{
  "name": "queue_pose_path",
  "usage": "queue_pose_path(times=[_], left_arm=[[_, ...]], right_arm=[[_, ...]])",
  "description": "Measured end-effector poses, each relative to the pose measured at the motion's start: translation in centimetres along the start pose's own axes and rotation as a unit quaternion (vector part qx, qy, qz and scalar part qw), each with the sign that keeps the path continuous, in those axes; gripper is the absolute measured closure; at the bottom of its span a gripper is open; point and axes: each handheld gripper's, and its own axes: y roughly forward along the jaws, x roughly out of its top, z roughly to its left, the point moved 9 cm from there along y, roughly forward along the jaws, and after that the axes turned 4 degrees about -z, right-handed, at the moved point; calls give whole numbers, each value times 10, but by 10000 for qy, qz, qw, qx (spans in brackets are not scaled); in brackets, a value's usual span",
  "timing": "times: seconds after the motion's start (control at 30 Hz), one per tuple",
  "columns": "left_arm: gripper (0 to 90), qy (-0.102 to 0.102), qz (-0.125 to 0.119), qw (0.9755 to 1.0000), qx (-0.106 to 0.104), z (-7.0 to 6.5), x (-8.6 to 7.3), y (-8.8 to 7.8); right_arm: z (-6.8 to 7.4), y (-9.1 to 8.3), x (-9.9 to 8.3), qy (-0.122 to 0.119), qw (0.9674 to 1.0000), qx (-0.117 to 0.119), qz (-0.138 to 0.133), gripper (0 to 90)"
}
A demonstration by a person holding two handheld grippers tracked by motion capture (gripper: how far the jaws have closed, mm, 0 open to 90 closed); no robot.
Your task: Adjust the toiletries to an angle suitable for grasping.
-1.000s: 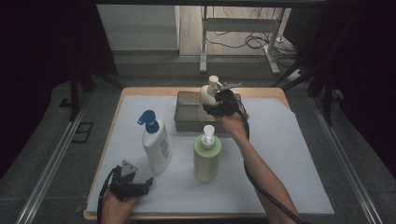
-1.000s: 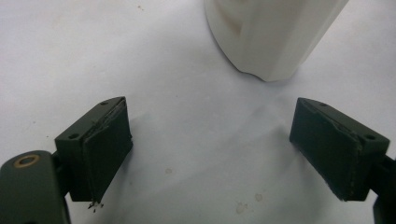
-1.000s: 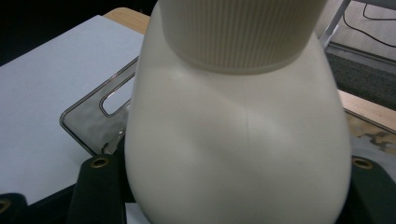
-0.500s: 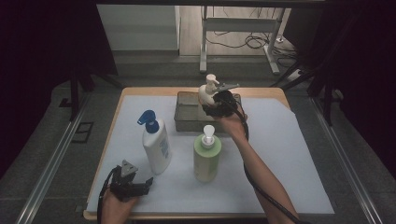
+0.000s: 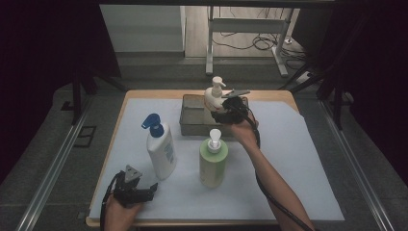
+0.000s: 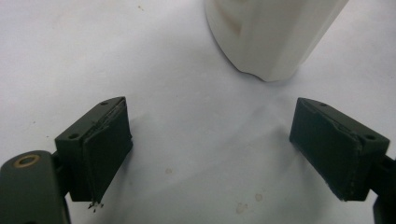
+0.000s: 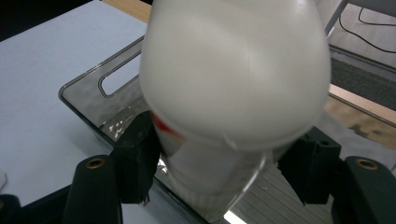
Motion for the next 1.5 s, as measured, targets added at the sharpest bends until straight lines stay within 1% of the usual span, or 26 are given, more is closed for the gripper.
queue_pose_path(times=[0.23,0.4,0.5,0.7,0.77,0.83,0.93,1.0,1.1,1.2,1.37,1.5], left_arm=[[126,1,-2,10000,1,0,0,0],[126,2,2,10000,2,0,0,0],[126,2,-1,10000,3,0,0,0],[126,1,-1,10000,5,0,0,0],[126,3,-1,10000,5,0,0,0],[126,2,-1,10000,4,0,0,0],[125,2,-2,10000,5,0,0,0],[125,2,0,10000,6,0,0,0],[126,2,0,10000,6,0,0,0],[126,13,0,10000,9,0,0,0],[126,5,1,10000,7,0,0,0],[126,15,1,10000,9,0,0,0]], right_arm=[[-1,-9,-7,73,9999,110,33,365],[-3,-15,-12,56,9998,168,83,398],[-4,-19,-15,60,9997,227,103,443],[-6,-26,-22,44,9995,298,132,571],[-7,-26,-24,3,9995,271,165,611],[-8,-28,-25,9,9996,267,132,667],[-14,-30,-27,44,9998,158,108,753],[-19,-31,-28,128,9998,76,91,820],[-27,-30,-31,257,9996,27,135,873],[-32,-27,-34,370,9992,-19,160,892],[-35,-17,-38,407,9988,-110,246,894],[-34,-6,-39,424,9985,-142,309,894]])
